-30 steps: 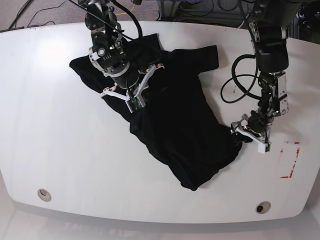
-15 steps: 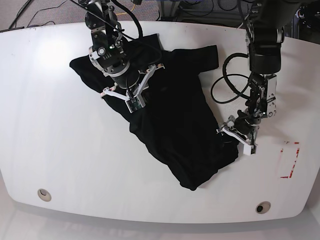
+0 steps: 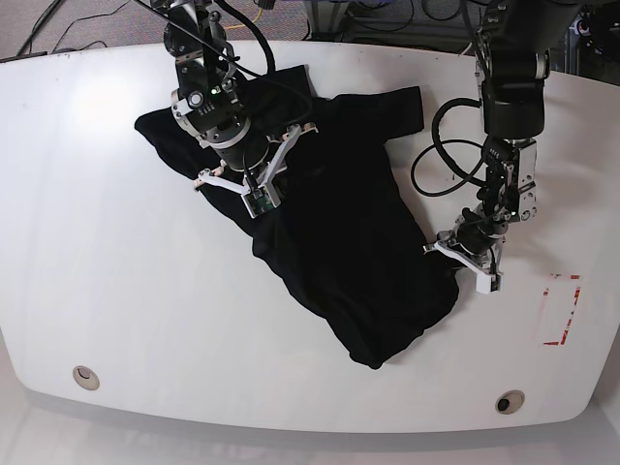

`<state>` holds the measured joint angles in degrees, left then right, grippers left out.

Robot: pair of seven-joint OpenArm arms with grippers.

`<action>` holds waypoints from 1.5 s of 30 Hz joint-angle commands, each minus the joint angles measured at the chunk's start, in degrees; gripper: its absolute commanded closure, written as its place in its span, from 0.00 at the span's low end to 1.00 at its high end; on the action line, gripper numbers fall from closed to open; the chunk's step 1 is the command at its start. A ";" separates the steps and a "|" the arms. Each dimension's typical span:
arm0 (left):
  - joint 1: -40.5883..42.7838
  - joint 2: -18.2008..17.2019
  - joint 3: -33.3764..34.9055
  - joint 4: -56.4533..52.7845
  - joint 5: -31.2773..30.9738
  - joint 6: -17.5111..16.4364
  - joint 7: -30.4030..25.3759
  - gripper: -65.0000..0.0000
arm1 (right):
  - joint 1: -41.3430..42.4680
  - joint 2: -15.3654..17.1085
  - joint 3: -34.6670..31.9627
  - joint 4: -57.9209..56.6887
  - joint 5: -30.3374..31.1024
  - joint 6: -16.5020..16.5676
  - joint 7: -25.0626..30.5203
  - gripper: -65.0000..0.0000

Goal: Layout the t-shirt on the table in an organized manner, then fold the t-shirt properly
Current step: 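Grasp the shirt hem corner with the left gripper, right gripper holding fabric, then lift the shirt with both grippers and shake it out over the table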

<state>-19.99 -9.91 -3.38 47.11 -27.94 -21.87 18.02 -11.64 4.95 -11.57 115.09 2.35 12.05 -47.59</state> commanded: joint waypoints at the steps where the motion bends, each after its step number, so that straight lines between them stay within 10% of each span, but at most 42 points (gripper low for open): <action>1: -1.42 -0.33 -0.18 0.76 -0.41 -0.15 -0.83 1.00 | 0.61 0.02 1.24 1.35 0.42 0.39 1.66 1.00; 13: -1.33 -2.35 -1.50 4.18 -0.58 4.15 -0.75 1.00 | 1.84 -0.07 11.35 1.26 1.47 1.26 1.66 1.00; 25: 2.98 -4.73 -5.63 18.87 -0.58 4.24 6.55 1.00 | 6.50 2.04 26.12 1.00 4.46 9.09 1.22 1.00; 45: 3.15 -4.73 -12.93 44.89 -0.41 4.15 20.53 1.00 | 21.62 9.69 27.18 -3.04 4.64 12.96 -3.35 1.00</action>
<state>-14.96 -13.91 -16.10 89.27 -27.86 -17.65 39.79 7.09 13.32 15.46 112.44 6.87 25.50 -52.31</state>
